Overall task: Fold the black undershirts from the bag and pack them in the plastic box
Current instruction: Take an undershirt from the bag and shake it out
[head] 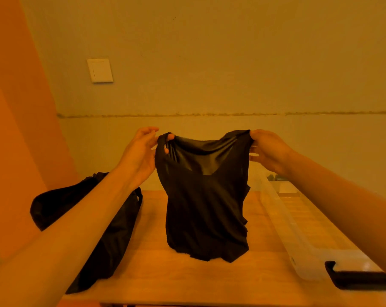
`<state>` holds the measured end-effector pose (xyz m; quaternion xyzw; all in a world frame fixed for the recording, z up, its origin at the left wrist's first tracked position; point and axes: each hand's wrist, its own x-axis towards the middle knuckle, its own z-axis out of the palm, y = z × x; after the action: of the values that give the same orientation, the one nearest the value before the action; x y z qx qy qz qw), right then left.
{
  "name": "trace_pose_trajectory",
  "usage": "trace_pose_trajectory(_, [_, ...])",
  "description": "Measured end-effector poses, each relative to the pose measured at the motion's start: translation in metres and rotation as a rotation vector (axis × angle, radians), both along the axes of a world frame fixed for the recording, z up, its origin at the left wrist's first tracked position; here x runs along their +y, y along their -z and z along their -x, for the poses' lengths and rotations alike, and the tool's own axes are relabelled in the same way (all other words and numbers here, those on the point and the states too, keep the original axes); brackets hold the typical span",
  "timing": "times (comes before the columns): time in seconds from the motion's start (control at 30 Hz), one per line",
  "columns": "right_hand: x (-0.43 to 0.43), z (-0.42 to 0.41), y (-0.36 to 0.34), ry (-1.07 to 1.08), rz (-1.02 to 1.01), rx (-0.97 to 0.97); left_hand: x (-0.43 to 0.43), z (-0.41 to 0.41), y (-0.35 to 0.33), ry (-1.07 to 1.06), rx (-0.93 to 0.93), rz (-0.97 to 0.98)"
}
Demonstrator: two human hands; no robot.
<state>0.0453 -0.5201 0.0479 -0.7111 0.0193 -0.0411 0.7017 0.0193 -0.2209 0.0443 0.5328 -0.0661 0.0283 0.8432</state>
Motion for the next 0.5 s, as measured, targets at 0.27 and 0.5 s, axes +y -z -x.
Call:
trace_pose_trajectory(0.27, [0.013,-0.003,0.004,-0.114,-0.318,0.256,-0.006,-0.013,0.006,-0.121,0.112,0.054])
trace_pose_trajectory(0.5, [0.007,-0.005,0.004,0.036,-0.295,0.132,0.020,-0.025,0.031,-0.079,0.751,0.027])
